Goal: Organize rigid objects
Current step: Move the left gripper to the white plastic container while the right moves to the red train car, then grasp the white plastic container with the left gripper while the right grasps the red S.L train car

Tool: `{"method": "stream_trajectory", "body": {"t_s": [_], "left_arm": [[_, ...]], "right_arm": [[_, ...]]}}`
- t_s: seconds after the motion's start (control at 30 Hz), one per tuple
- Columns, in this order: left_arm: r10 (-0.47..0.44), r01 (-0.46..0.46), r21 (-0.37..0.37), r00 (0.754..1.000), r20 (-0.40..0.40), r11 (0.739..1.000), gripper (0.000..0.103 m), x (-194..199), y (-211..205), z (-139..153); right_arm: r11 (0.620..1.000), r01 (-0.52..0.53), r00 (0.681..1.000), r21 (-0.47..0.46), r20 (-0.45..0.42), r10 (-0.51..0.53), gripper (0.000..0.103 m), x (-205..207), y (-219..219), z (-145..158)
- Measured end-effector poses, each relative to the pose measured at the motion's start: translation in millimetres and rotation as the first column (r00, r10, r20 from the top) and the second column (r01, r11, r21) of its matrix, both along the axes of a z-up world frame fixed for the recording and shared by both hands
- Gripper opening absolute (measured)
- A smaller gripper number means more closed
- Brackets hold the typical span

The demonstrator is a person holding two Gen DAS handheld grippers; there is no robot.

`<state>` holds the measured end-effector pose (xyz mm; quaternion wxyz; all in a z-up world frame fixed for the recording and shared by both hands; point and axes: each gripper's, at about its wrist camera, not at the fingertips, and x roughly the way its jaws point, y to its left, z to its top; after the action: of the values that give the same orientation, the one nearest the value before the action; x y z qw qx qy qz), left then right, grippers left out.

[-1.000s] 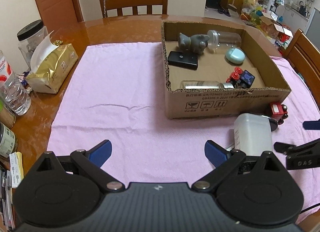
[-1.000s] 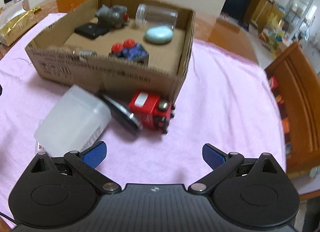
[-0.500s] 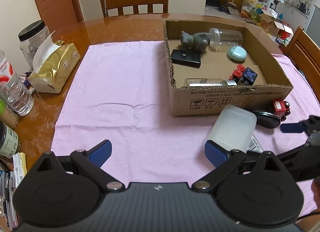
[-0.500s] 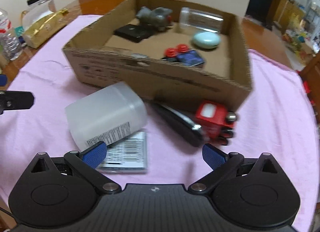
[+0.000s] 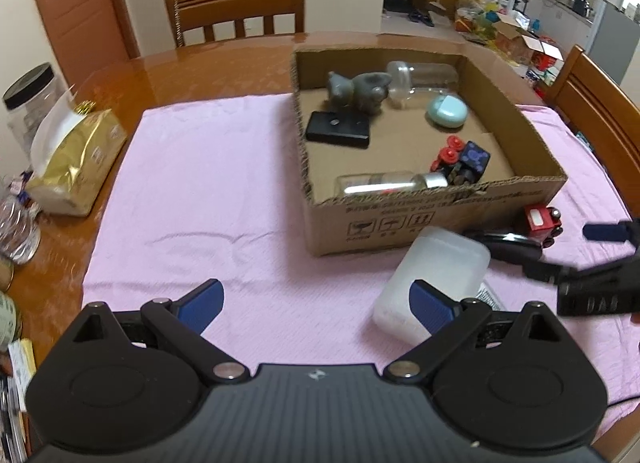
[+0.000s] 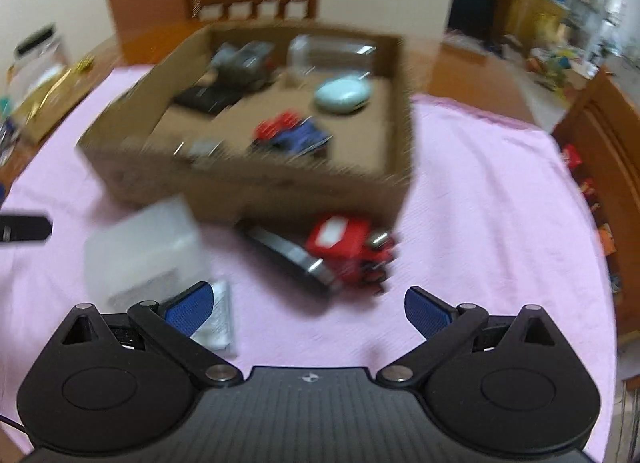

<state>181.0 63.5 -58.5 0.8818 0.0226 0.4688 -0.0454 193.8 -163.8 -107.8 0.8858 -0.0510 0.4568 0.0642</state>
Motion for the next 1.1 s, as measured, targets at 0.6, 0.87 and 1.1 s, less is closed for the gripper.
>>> {"method": "stream_trajectory", "body": {"t_s": [0.6, 0.87, 1.1], "left_arm": [[-0.034, 0.034, -0.002, 0.999, -0.021, 0.999, 0.099, 12, -4, -6], [-0.077, 0.077, -0.01, 0.997, -0.024, 0.997, 0.099, 16, -14, -8], [-0.137, 0.136, -0.032, 0.99, -0.026, 0.99, 0.099, 18, -25, -11]], "right_arm": [[0.974, 0.228, 0.974, -0.005, -0.005, -0.228, 0.103, 33, -47, -7], [0.942, 0.335, 0.942, 0.005, -0.031, -0.334, 0.103, 4, -81, -6], [0.948, 0.319, 0.946, 0.016, -0.07, -0.317, 0.103, -18, -89, -18]]}}
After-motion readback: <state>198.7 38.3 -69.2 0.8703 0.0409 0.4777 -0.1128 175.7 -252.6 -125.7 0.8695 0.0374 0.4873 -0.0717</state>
